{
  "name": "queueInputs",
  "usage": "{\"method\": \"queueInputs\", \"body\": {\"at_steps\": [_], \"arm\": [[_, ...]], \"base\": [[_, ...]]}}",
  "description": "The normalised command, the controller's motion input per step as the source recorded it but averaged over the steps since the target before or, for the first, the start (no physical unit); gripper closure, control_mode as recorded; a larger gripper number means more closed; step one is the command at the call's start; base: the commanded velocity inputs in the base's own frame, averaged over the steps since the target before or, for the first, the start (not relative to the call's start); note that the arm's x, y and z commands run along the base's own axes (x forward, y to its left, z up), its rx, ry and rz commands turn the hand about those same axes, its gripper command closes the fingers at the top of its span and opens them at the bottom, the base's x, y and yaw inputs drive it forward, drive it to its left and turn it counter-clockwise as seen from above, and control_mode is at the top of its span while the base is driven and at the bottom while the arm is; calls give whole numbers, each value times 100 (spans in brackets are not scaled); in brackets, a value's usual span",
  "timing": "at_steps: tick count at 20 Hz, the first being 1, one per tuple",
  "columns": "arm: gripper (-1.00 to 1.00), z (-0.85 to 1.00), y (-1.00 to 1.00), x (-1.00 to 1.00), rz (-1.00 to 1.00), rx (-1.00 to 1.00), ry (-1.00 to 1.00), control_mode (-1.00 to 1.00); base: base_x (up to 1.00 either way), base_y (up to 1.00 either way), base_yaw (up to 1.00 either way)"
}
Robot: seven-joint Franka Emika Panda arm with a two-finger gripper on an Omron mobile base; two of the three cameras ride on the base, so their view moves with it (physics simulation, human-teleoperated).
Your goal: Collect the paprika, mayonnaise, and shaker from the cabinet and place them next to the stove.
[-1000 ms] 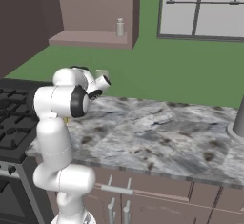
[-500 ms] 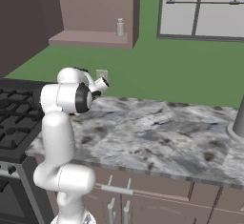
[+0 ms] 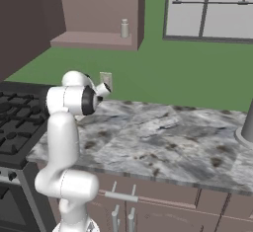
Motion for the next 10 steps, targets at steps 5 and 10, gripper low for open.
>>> {"method": "queueInputs", "body": {"at_steps": [5,10], "arm": [[100,-16,0,17,0,0,0,-100],[100,-24,5,16,0,0,0,-100]], "base": [[0,0,0],[0,0,0]]}}
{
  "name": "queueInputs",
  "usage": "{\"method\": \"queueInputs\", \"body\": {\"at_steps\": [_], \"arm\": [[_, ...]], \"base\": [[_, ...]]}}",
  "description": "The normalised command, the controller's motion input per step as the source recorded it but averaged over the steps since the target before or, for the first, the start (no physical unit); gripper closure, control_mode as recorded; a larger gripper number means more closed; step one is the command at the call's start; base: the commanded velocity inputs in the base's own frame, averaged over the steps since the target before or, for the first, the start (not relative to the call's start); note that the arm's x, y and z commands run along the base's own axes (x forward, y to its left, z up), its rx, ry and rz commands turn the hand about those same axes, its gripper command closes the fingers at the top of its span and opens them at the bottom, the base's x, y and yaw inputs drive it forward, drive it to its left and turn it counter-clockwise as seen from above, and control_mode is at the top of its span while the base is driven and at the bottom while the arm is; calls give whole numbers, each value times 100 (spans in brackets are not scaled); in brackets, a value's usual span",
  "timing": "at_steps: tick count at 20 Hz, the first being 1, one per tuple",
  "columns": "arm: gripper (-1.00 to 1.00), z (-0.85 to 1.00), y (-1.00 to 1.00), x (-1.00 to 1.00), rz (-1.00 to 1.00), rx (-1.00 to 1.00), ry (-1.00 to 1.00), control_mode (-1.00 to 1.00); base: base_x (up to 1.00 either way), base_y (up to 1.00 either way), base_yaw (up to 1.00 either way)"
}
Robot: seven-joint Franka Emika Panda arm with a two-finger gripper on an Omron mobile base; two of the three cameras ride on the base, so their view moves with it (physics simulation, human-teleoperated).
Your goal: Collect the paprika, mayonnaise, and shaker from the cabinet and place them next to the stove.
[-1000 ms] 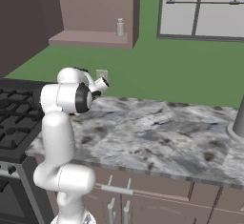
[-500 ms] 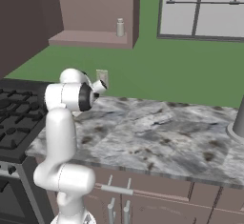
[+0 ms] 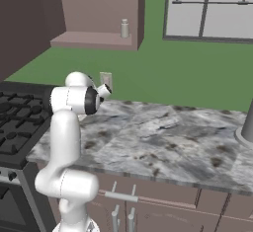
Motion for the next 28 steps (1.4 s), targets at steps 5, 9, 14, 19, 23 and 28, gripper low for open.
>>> {"method": "queueInputs", "body": {"at_steps": [5,9,14,19,23,28], "arm": [[100,-19,10,16,0,0,0,-100],[100,-21,11,15,0,0,0,-100],[-100,-15,2,7,0,0,0,-100],[-100,4,0,0,0,1,0,-100],[-100,23,0,0,0,0,0,-100],[-100,27,-6,0,0,0,0,-100]], "base": [[0,0,0],[0,0,0],[0,0,0],[0,0,0],[0,0,0],[0,0,0]]}}
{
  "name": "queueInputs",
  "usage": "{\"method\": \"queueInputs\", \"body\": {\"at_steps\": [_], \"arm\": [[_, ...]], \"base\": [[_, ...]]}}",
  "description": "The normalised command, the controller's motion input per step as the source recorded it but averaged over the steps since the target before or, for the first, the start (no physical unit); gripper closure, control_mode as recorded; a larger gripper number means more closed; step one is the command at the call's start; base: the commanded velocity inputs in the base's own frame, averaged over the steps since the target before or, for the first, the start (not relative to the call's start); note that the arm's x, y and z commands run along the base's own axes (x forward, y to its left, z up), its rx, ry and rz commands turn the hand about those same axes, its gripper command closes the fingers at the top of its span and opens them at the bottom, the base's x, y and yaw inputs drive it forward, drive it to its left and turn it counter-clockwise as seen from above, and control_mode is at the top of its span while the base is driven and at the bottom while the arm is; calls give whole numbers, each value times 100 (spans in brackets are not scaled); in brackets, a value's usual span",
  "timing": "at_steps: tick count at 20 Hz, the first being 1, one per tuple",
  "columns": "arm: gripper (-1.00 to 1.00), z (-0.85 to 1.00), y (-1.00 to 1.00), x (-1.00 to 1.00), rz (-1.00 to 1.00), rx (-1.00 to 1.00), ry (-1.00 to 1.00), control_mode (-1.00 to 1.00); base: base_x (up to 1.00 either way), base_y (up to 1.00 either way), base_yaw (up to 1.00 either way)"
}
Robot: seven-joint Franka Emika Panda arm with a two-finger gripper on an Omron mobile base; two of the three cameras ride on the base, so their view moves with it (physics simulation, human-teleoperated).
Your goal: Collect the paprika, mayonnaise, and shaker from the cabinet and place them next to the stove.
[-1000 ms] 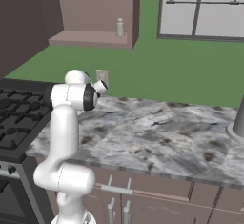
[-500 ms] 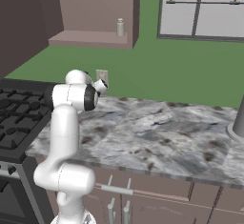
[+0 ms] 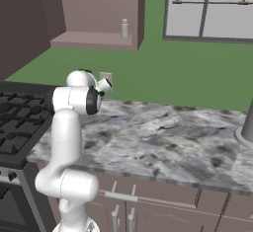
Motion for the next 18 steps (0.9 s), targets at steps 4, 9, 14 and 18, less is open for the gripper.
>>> {"method": "queueInputs", "body": {"at_steps": [4,9,14,18], "arm": [[-100,33,-23,0,0,0,0,-100],[-100,37,-39,-5,0,0,0,-100],[-100,46,-42,-32,-6,3,-2,-100],[-100,53,-38,-48,-13,6,-4,-100]], "base": [[0,0,0],[0,0,0],[0,0,0],[0,0,0]]}}
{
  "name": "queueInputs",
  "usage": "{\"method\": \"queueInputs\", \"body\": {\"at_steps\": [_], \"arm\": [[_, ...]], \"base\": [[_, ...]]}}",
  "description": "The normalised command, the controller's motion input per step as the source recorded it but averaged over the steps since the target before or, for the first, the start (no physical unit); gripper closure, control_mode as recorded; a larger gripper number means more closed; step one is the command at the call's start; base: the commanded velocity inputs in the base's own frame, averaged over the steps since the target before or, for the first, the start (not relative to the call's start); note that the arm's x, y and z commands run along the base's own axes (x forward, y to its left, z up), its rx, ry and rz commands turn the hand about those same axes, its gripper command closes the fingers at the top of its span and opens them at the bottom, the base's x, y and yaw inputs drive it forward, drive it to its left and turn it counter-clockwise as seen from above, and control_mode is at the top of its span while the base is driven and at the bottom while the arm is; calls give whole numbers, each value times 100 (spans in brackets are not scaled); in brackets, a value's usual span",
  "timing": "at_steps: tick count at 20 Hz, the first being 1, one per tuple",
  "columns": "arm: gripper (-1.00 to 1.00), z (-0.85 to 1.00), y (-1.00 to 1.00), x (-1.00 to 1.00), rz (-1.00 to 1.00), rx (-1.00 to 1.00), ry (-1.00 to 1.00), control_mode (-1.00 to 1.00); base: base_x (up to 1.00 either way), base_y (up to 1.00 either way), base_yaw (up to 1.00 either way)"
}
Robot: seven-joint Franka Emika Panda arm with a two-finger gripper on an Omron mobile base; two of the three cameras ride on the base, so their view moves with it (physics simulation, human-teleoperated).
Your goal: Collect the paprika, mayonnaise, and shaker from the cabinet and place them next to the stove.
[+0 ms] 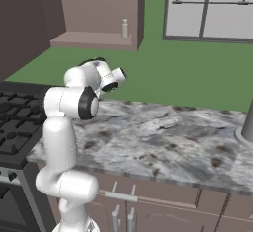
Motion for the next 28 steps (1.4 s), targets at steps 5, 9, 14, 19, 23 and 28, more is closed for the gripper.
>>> {"method": "queueInputs", "body": {"at_steps": [5,9,14,19,23,28], "arm": [[-100,55,-37,-53,-21,8,-2,-100],[-100,47,-24,-59,-28,4,0,-100],[-100,50,-19,-57,-32,0,0,-100],[-100,63,-13,-53,-35,0,0,-100],[-100,64,-8,-47,-41,0,5,-100],[-100,58,-3,-41,-45,0,9,-100]], "base": [[0,0,0],[0,0,0],[0,0,0],[0,0,0],[0,0,0],[0,0,0]]}}
